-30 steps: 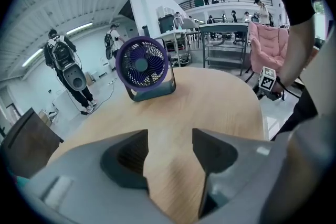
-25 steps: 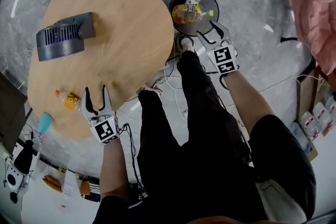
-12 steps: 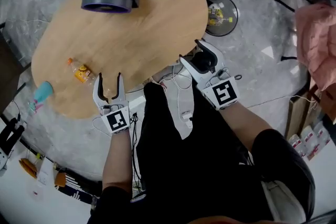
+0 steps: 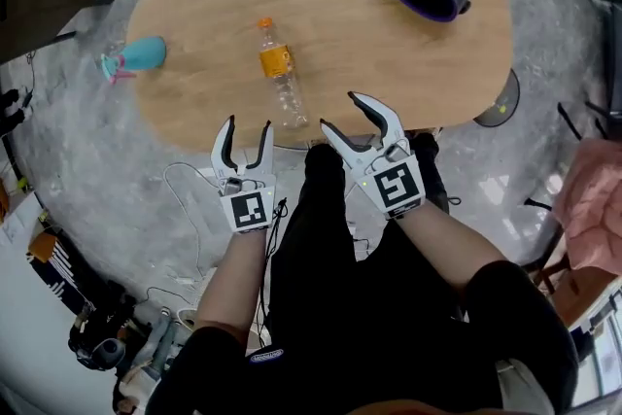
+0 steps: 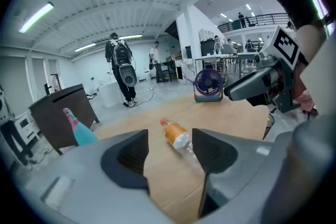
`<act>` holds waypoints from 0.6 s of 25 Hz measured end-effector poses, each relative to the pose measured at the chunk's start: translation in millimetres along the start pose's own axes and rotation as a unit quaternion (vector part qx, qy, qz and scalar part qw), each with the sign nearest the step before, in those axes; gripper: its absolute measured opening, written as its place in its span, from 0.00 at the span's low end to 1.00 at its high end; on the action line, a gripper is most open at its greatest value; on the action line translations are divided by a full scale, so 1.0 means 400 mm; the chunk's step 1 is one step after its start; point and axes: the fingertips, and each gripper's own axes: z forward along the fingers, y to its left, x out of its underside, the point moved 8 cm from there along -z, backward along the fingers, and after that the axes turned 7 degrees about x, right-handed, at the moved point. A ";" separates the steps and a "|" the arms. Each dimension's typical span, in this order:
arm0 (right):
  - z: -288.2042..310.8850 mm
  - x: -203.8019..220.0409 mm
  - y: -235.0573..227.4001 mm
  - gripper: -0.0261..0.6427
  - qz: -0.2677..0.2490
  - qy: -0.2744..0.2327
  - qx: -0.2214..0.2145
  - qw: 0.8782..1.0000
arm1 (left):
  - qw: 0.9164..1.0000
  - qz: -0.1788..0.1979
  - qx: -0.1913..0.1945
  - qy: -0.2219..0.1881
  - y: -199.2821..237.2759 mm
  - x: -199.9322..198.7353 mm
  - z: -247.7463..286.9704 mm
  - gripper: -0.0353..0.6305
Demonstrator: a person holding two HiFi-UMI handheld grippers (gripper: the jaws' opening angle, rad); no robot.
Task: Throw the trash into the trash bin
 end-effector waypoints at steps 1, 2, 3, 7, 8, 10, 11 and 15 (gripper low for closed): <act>0.031 0.000 0.023 0.46 -0.002 0.013 -0.006 1.000 | 1.000 -0.007 -0.008 -0.001 0.019 0.011 -0.019 0.46; 0.062 0.001 0.045 0.46 -0.004 0.024 -0.009 1.000 | 1.000 -0.012 -0.014 0.000 0.039 0.022 -0.037 0.46; 0.091 0.003 0.064 0.46 -0.006 0.033 -0.010 0.999 | 1.000 -0.014 -0.018 0.002 0.060 0.034 -0.052 0.46; 0.183 0.027 0.103 0.49 -0.017 0.073 0.005 0.997 | 0.999 -0.025 -0.026 -0.003 0.124 0.074 -0.091 0.46; 0.199 0.040 0.105 0.50 -0.012 0.086 0.010 0.996 | 0.999 -0.030 -0.027 -0.003 0.132 0.085 -0.100 0.45; 0.232 0.068 0.106 0.53 0.001 0.112 0.016 0.994 | 0.999 -0.040 -0.028 0.001 0.145 0.109 -0.118 0.45; 0.251 0.079 0.109 0.55 0.006 0.124 0.016 0.992 | 0.999 -0.043 -0.028 0.006 0.151 0.122 -0.125 0.45; 0.326 0.111 0.140 0.61 0.002 0.164 0.004 0.986 | 0.999 -0.041 -0.026 0.021 0.167 0.154 -0.139 0.45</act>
